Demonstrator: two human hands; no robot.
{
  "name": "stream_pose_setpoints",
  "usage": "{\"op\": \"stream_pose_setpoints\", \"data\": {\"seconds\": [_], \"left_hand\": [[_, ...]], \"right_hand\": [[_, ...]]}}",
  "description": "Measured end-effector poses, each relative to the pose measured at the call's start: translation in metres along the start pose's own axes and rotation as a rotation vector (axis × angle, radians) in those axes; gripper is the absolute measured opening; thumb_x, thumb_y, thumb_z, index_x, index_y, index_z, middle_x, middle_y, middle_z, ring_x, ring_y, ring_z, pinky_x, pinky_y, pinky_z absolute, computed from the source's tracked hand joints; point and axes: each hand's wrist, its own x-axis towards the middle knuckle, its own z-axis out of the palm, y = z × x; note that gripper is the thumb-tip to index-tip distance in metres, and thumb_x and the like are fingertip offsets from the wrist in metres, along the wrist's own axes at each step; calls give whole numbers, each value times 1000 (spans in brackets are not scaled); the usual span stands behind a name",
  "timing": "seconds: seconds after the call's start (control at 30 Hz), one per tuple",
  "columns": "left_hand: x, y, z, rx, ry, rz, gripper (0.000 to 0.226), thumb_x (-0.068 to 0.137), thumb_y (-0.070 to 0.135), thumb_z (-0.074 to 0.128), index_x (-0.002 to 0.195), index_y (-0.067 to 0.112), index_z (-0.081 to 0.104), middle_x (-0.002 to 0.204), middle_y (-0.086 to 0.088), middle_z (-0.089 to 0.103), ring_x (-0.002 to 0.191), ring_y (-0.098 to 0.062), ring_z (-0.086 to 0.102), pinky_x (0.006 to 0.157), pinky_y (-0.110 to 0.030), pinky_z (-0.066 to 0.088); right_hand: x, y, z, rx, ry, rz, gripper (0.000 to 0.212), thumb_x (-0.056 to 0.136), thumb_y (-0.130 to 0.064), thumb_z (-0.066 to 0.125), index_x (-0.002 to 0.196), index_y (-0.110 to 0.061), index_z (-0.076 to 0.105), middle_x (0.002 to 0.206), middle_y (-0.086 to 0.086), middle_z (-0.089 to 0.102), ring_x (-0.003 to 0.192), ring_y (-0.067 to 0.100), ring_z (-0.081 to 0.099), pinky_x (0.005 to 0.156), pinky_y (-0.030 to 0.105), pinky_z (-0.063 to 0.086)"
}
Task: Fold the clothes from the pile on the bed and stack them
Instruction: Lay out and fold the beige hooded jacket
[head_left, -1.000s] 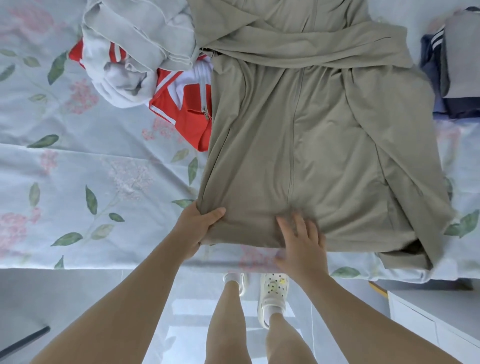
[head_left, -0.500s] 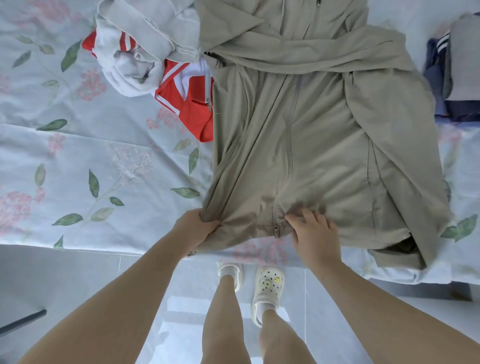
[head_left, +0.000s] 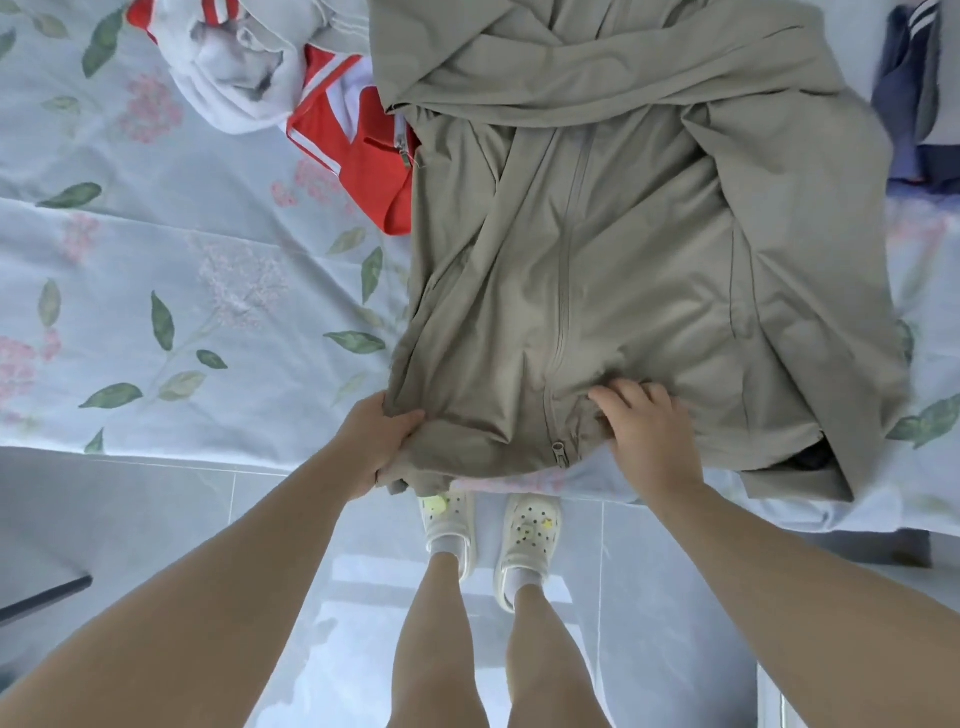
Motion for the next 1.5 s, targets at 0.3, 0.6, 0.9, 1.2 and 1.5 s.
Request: {"op": "stream_pose_setpoints", "data": {"seconds": [0.3,0.6,0.9,1.2,1.5], "left_hand": [[1,72,-14,-709,-32,-70,13,98,18,48,94,15,60,67,-1,64,48,-11,58,48,-18,42],[-5,93,-11,-837,-112,-43,12,97,8,48,95,12,58,63,-3,66,42,-10,60,40,-15,44],[-17,145,-17,-985,-73,225,10,98,10,47,106,16,49,49,1,59,41,-8,56,38,-15,41],[12,148,11,-791,154,242,66,84,18,67,140,30,34,115,2,58,81,-11,60,64,-25,48],[26,126,55,-635,129,13,75,65,64,72,124,22,52,112,7,60,101,-9,59,82,-29,52]], "right_hand": [[34,33,-51,253,63,103,17,88,-16,54,94,-3,65,83,13,63,79,36,59,59,34,42],[15,28,-59,295,41,242,16,98,-15,43,97,-3,52,83,11,55,74,33,51,59,35,35],[49,24,-108,385,477,387,17,95,-12,51,99,4,53,100,21,55,78,35,50,62,31,28],[30,34,-80,282,201,299,19,82,-15,64,99,-7,64,100,14,62,93,39,57,80,43,41],[-24,43,-50,388,-39,850,65,74,-45,72,129,-22,45,139,9,37,127,32,32,105,44,23]]}}
